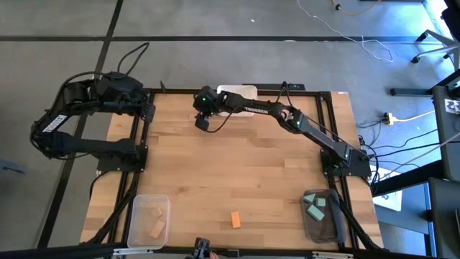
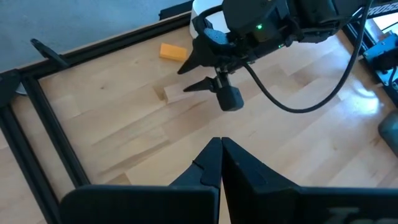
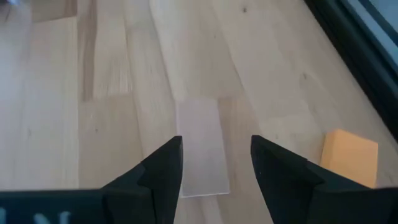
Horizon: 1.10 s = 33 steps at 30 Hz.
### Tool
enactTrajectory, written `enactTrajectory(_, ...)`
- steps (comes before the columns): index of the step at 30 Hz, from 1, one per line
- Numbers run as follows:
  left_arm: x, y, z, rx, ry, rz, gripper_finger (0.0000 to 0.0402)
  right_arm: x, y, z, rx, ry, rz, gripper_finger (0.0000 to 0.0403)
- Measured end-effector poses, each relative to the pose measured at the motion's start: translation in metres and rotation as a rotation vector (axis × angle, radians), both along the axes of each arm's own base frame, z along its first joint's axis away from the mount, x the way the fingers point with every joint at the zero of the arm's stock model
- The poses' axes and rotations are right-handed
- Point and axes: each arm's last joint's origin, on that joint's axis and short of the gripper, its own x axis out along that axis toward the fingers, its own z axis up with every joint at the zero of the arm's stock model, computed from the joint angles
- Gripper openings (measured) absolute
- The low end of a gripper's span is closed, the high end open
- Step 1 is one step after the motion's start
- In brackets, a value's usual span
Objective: Sort & place blocks by color
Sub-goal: Put the white block into the transparent bin
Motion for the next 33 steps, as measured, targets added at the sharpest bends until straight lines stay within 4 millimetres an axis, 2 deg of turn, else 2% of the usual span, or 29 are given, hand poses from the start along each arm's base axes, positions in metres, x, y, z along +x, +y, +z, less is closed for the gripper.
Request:
enactTrajectory(7, 0.000, 0.000, 0.000, -0.001, 0.000, -0.001, 0.0000, 0.000, -0.002, -0.003, 0.091, -0.026, 0.040, 0.0189)
enactTrajectory(14, 0.000, 0.000, 0.000, -0.001, 0.000, -0.002, 0.0000, 0.001, -0.003, -0.007, 0.103, -0.035, 0.032, 0.0189)
enactTrajectory(22, 0.000, 0.000, 0.000, -0.001, 0.000, -0.002, 0.0000, 0.005, -0.007, -0.014, 0.059, -0.059, -0.044, 0.0189)
enactTrajectory(33, 0.000, -0.001, 0.000, -0.011, -0.004, -0.024, 0.0000, 0.004, -0.006, -0.014, 0.015, -0.038, -0.004, 0.0189)
